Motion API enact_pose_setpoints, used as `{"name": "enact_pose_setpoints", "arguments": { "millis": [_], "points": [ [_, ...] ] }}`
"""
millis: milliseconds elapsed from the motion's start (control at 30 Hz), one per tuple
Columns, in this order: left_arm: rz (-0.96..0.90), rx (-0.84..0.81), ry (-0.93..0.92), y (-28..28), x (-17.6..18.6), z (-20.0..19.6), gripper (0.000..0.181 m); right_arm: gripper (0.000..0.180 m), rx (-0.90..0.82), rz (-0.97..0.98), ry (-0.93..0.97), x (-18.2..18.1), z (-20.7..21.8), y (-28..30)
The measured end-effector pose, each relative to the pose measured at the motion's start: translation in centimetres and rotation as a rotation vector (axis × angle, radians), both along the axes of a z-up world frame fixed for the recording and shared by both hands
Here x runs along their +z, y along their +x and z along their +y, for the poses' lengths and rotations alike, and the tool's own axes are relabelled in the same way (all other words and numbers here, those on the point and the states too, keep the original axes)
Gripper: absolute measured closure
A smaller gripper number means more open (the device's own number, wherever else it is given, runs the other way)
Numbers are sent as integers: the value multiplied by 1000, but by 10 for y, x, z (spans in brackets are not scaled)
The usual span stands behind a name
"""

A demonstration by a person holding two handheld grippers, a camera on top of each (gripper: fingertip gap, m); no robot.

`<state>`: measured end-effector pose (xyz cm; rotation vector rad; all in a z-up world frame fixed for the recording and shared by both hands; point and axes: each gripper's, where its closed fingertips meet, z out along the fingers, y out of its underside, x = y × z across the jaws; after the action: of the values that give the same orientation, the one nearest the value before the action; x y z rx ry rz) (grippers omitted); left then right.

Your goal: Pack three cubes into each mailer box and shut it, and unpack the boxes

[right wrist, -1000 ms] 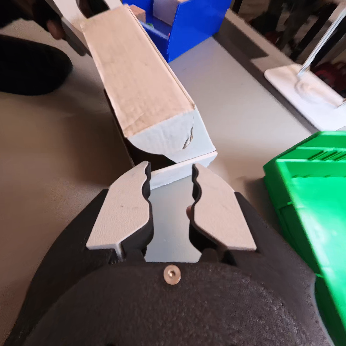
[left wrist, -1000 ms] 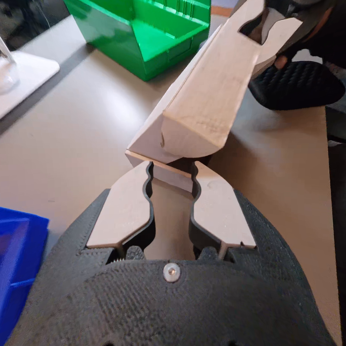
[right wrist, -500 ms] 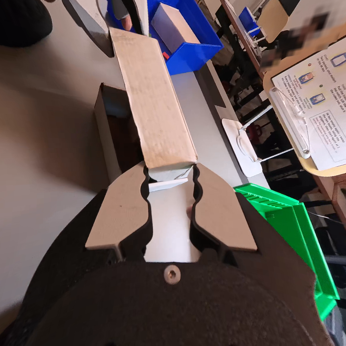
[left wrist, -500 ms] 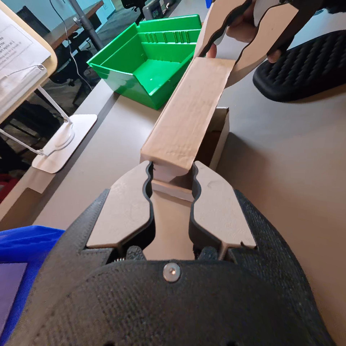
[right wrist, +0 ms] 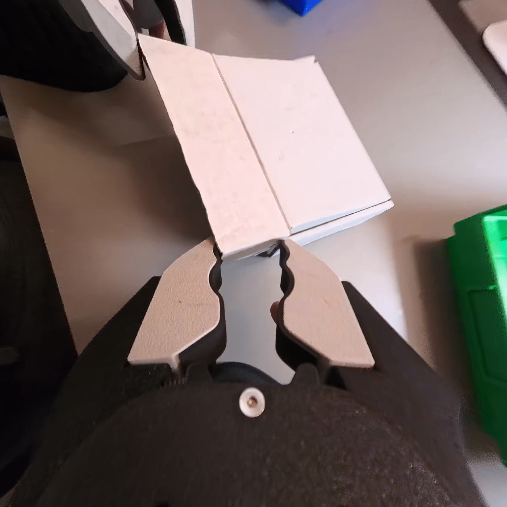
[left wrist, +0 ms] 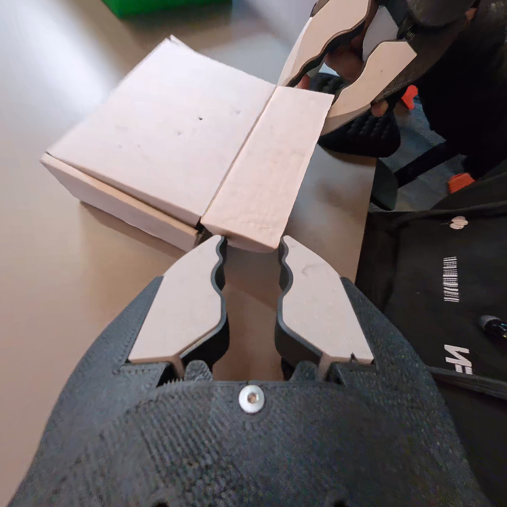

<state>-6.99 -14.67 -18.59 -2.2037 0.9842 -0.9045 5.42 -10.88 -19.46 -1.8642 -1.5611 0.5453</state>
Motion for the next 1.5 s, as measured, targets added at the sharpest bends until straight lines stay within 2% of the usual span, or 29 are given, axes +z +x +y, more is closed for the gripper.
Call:
{"name": "enact_pose_setpoints", "arguments": {
  "millis": [167,367,633,800,900,1067,1233,1333,1500],
  "points": [
    [-36,11,-144,5,-19,-7,146,141,-35,-45,-109,-20,-4,2],
    [-79,13,-221,9,-36,-12,149,146,-50,-14,-247,-37,-12,1],
    [-40,-21,-173,-2,-36,-15,145,138,-29,11,-209,-36,-11,6],
    [-102,0,-144,-12,-15,-11,147,138,-11,99,-277,-20,-13,12],
    [-66,36,-133,-13,-21,-4,147,141,-38,118,-298,-18,-7,12],
    [-10,47,-151,-1,-43,-2,150,145,-65,85,-319,-33,-7,4],
    [-9,63,-144,-2,-42,-1,163,152,-101,107,-366,-32,-5,6],
    [-6,77,-151,-3,-42,-1,163,154,-89,103,-390,-32,-8,6],
    [29,64,-125,-5,-44,-3,157,142,-88,108,-399,-32,-6,8]
  ]
}}
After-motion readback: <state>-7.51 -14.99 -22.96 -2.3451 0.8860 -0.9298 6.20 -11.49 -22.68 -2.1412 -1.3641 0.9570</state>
